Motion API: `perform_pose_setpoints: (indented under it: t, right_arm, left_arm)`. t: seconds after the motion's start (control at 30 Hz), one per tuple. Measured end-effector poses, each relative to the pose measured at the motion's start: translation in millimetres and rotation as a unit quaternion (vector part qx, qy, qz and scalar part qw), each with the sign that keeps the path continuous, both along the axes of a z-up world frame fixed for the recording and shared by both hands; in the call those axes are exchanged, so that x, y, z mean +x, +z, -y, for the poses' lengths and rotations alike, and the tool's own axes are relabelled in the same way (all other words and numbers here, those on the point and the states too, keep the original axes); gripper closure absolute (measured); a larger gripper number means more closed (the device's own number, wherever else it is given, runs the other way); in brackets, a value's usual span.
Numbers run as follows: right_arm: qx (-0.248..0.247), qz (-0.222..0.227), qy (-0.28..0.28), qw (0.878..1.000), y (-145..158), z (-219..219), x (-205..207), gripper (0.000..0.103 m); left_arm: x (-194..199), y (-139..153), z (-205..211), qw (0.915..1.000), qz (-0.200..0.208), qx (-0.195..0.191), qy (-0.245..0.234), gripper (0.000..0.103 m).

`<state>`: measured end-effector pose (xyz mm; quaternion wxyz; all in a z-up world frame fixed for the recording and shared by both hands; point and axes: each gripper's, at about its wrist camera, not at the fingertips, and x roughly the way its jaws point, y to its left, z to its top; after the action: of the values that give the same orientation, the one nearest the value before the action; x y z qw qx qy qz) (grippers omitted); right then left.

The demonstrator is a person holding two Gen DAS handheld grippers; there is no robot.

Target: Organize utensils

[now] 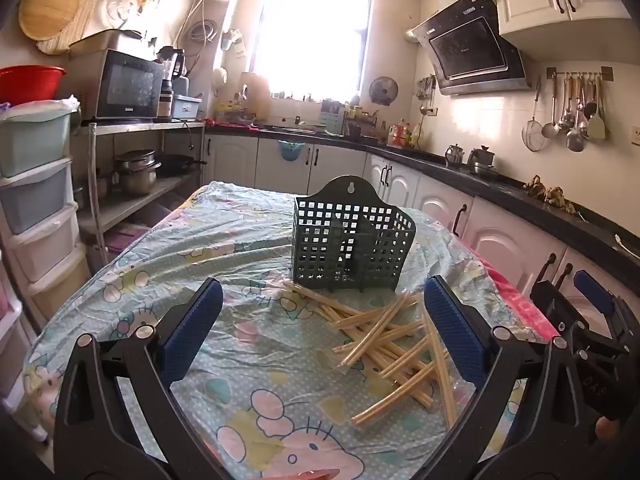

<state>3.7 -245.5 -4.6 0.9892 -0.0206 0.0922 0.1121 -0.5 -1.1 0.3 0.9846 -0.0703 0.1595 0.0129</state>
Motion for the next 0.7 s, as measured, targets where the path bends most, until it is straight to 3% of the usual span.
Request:
perform_pose_setpoints:
  t: [0.7]
  right_arm:
    - [0.000, -0.005, 0.003, 1.000, -0.1, -1.9, 2.1, 0.006]
  left_arm:
    - [0.2, -5.3, 1.1, 1.0000, -0.005, 0.000, -0.003, 0.010]
